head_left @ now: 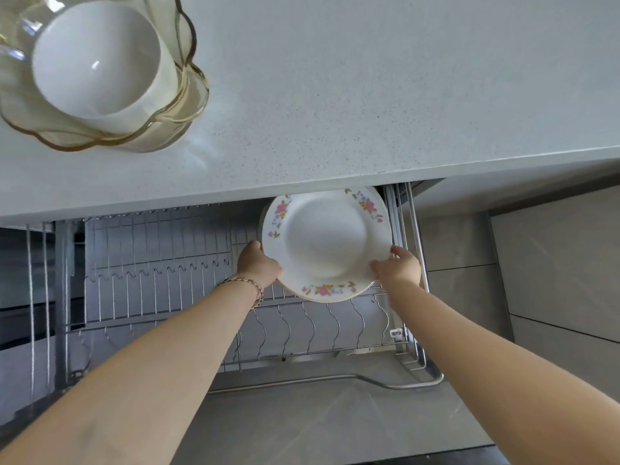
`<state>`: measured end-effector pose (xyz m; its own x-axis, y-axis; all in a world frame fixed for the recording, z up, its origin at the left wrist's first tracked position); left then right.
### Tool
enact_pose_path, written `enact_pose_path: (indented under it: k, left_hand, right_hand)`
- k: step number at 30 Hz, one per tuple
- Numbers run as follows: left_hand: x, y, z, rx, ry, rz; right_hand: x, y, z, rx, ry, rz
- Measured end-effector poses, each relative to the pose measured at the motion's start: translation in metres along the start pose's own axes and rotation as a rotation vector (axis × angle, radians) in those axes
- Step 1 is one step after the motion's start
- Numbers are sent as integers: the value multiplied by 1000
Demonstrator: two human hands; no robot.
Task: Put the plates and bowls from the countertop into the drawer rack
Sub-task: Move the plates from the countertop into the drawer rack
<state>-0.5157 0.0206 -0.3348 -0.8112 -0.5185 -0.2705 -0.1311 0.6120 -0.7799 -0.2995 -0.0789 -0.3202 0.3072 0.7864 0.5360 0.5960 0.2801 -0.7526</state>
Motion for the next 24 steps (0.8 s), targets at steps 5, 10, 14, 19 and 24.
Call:
enact_pose_path:
  k: [5, 10, 14, 19, 24]
  left_hand:
    - [-1, 3, 5, -88, 101, 58]
    - [-5, 8, 1, -107, 155, 205]
    - [-1, -2, 10, -11, -122, 130]
    - [-12, -17, 28, 200, -613, -104]
    - [-5, -8, 30, 254, -679, -151]
  right_hand:
    - [4, 8, 3, 1, -132, -101]
    - [6, 13, 4, 40, -288, -212]
    - [4, 12, 4, 22, -397, -217]
    - [5, 10, 14, 105, -314, -145]
    - [-2, 11, 11, 147, -413, -138]
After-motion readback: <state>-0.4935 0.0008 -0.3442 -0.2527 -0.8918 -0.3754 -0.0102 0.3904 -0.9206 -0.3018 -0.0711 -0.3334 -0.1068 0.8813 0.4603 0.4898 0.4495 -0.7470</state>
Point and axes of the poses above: each hand's wrist, its own y-axis towards the middle knuckle, its own z-axis out of the palm, x = y × z, the point moved 4 cm from there along y, towards the middle knuckle, and after that the axes turned 10 degrees about y, right-handed, at the moved point
